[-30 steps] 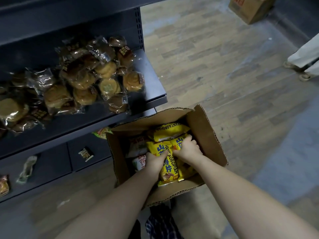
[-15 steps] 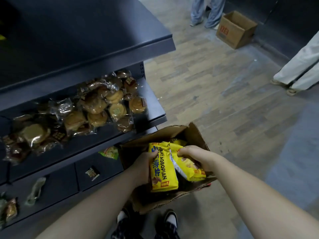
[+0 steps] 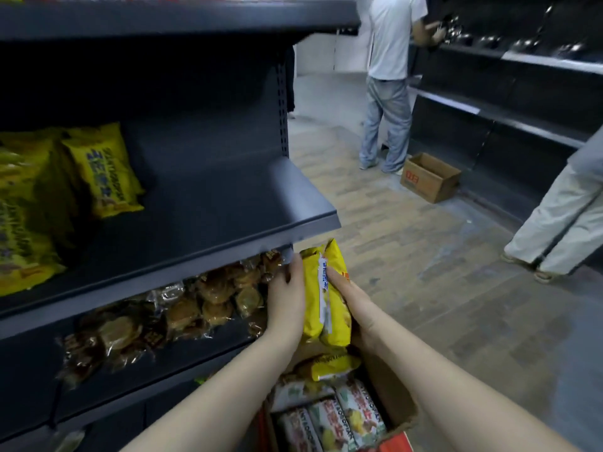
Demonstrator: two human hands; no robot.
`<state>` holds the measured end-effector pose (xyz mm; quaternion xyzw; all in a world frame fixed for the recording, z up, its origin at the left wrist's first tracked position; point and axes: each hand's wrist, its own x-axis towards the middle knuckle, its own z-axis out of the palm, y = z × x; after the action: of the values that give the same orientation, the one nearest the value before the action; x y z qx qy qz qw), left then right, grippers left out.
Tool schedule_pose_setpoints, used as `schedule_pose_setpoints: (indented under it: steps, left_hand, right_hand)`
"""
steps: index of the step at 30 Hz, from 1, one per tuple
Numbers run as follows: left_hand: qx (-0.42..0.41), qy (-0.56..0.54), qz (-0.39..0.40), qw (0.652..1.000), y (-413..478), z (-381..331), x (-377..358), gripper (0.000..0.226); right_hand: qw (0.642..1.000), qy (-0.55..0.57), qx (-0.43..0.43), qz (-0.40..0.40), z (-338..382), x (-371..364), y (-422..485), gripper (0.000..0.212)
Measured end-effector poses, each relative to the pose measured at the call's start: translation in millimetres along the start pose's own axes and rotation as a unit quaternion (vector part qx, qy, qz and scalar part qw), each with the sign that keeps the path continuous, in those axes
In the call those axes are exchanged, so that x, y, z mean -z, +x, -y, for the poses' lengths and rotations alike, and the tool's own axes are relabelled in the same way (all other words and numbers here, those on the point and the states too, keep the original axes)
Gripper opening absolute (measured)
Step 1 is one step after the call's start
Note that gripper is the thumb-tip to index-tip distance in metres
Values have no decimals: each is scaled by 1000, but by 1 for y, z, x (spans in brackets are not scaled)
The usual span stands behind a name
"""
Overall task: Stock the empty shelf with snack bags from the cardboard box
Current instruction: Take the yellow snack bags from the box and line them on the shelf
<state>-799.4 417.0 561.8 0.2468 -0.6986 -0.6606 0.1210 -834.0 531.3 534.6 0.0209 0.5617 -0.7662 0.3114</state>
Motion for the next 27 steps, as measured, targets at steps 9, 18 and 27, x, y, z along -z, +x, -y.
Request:
schedule_pose_setpoints:
  steps: [9, 18, 27]
  left_hand:
    - [-173, 37, 194, 965, 7, -71, 71, 90]
    - [-158, 25, 130, 978, 29, -112, 165, 66]
    - [-99, -62, -8, 993, 53, -105, 246, 48]
  right_hand:
    - [971, -125, 201, -26, 60, -93, 9, 80]
    - [956, -140, 257, 11, 76, -198, 30, 53]
    - [939, -256, 206, 98, 63, -281, 59, 52]
